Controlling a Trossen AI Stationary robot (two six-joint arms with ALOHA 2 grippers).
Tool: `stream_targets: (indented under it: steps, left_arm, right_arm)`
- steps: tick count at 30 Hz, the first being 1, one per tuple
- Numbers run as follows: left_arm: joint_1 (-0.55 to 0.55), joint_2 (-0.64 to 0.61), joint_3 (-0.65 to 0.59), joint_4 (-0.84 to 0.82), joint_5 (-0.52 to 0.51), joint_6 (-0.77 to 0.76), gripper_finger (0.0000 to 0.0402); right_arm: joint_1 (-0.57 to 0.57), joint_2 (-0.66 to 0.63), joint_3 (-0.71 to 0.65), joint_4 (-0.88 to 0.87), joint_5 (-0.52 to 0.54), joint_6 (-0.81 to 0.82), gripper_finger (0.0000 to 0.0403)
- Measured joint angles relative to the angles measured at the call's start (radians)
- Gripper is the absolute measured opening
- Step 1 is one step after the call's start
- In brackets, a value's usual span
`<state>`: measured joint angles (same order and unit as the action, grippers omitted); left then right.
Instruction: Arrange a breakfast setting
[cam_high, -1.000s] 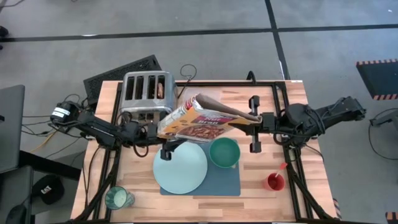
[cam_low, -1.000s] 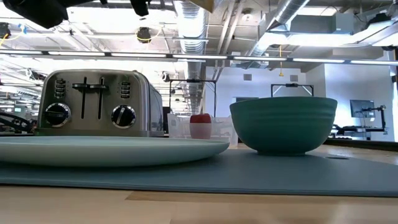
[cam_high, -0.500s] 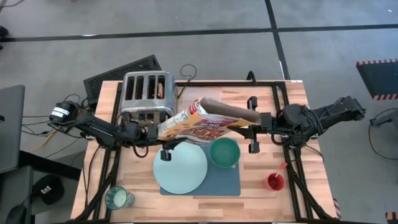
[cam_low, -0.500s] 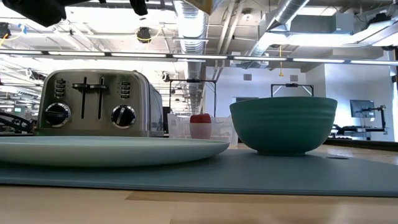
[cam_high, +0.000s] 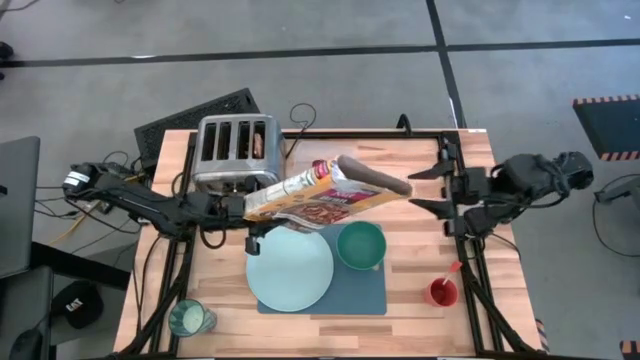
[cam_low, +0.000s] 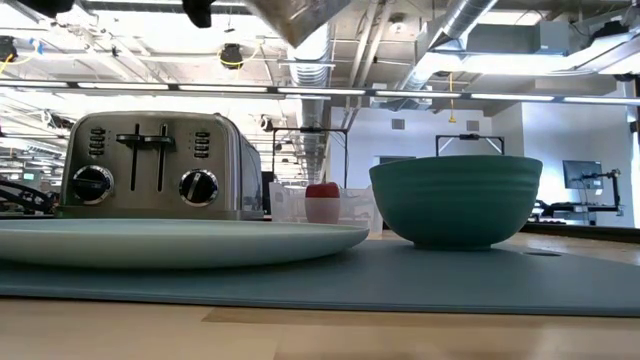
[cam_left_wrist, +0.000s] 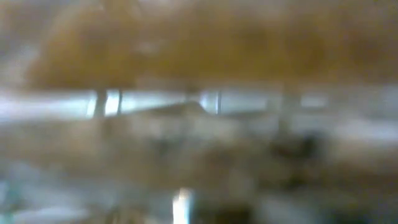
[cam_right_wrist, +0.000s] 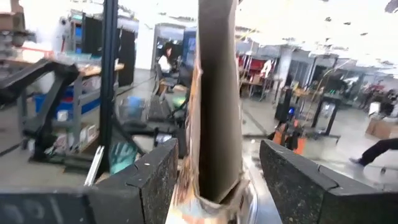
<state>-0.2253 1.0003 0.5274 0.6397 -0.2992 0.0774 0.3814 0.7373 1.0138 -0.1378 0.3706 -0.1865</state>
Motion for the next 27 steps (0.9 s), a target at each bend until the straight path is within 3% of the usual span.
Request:
stream_targets:
  steps: [11, 15, 22, 27]
  left_arm:
    - [0.000, -0.138, 0.000, -0.274, 0.070, -0.076, 0.0148]
    - [-0.005, -0.146, 0.000, -0.372, 0.139, -0.108, 0.0148]
    - [-0.034, -0.146, 0.006, -0.568, 0.131, -0.216, 0.0148]
    - [-0.039, -0.138, 0.153, -0.876, 0.110, -0.277, 0.0148]
  right_arm:
    - [0.003, -0.063, 0.000, -0.335, 0.001, 0.139, 0.0255]
    - [0.003, -0.062, 0.000, -0.385, 0.001, 0.166, 0.0255]
    - [0.003, -0.062, -0.017, -0.406, 0.001, 0.172, 0.0255]
    - [0.002, -0.062, -0.018, -0.404, 0.001, 0.171, 0.0255]
